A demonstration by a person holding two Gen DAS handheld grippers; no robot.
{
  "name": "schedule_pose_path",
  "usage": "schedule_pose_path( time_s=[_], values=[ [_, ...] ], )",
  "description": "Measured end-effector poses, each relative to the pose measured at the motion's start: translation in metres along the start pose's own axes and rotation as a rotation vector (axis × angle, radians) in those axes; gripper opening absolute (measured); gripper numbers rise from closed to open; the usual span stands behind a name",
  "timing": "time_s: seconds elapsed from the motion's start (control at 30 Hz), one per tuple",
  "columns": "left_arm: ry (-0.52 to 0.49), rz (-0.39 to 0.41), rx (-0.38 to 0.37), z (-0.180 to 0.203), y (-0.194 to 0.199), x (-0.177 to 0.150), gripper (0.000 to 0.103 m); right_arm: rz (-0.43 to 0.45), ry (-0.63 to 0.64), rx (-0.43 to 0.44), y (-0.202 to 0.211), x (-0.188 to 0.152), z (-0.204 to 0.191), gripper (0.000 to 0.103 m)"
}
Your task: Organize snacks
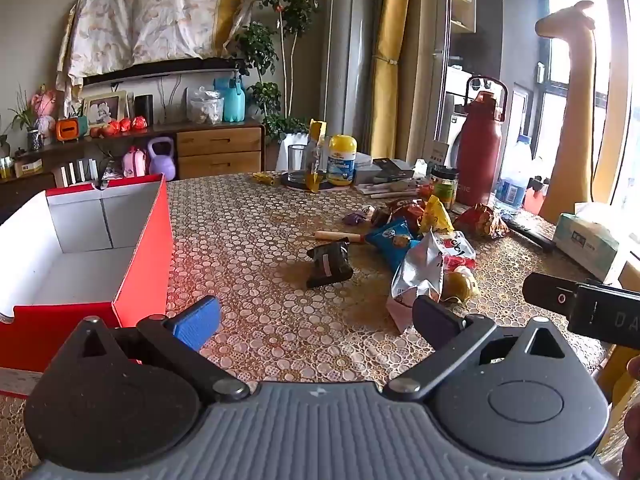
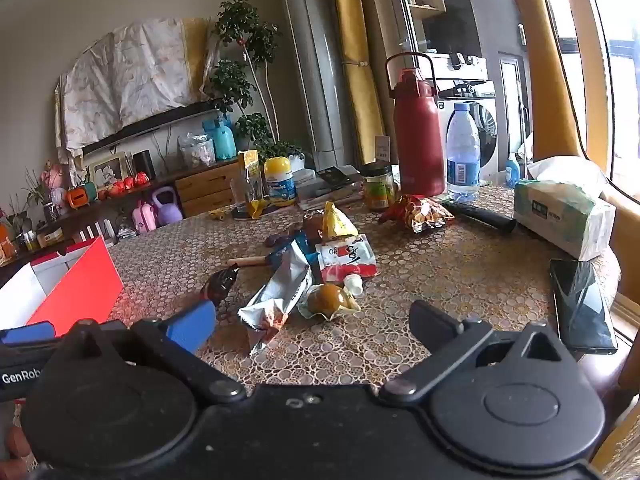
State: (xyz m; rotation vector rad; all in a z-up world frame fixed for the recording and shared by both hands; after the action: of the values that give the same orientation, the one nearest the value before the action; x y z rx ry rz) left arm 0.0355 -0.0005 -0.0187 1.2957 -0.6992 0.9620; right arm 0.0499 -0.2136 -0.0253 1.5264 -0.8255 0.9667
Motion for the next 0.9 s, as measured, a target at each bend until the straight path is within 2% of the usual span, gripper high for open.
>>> schedule_pose_path(
  time_s=[0.9],
  values=[
    [0.001, 0.004, 0.000, -0.0020, 0.0010, -0.0018, 0.103, -0.001, -0.001, 0.000, 0.0007, -0.0008, 0.0005, 0.103]
  ],
)
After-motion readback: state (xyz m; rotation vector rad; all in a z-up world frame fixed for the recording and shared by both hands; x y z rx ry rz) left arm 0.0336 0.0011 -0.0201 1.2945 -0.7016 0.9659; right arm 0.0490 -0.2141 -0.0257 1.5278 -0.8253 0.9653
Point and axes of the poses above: each gripper's, at about its wrist camera, not at the fingertips, and y roughly against the way its jaws point, z to its right, x to its top, the point moved 4 cm from there along -y, roughly the way its jaws point, and after that the axes turned 8 degrees about y, right-handed, at the moved point
